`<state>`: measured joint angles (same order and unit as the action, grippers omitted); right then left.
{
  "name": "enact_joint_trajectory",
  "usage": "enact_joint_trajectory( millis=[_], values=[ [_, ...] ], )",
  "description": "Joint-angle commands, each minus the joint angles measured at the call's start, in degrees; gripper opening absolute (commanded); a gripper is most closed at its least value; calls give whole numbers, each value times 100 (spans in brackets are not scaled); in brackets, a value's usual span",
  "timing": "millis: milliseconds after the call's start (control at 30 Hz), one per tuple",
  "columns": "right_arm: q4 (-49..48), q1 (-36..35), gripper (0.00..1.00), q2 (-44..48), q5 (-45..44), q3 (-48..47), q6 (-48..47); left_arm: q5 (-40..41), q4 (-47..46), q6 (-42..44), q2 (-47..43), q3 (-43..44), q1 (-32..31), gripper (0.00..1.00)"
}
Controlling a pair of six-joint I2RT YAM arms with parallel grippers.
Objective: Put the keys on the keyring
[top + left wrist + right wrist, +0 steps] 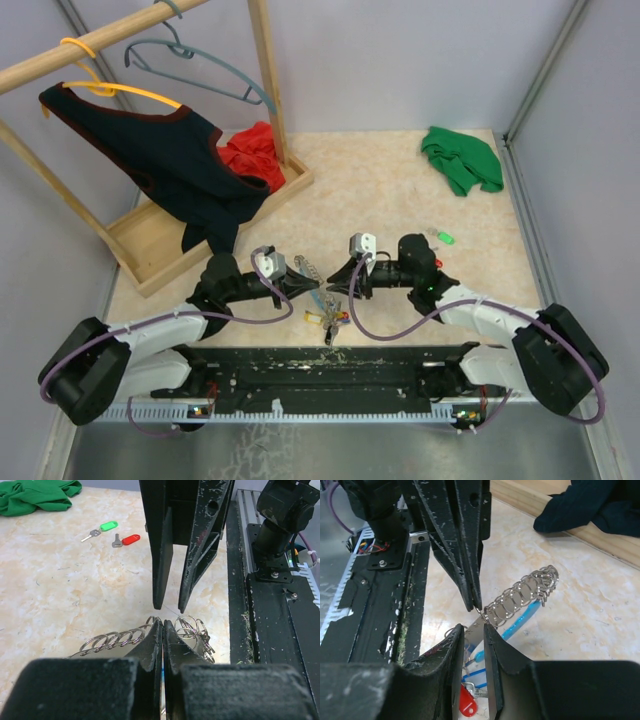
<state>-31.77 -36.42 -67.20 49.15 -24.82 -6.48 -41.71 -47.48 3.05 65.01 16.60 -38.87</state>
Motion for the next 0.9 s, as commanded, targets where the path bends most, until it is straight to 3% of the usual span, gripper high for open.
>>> enact_joint_trajectory(
  millis=[0, 367, 867],
  values=[
    [-451, -105, 22, -79, 361, -34, -82, 33, -335, -74, -120, 81, -24, 0],
    [-660, -155, 19, -417, 153, -67, 40, -132, -474, -138, -112, 56, -24, 0],
    [-1322, -154, 24, -614, 51, -20, 318, -344, -560, -173, -24, 76, -22, 0]
  ],
)
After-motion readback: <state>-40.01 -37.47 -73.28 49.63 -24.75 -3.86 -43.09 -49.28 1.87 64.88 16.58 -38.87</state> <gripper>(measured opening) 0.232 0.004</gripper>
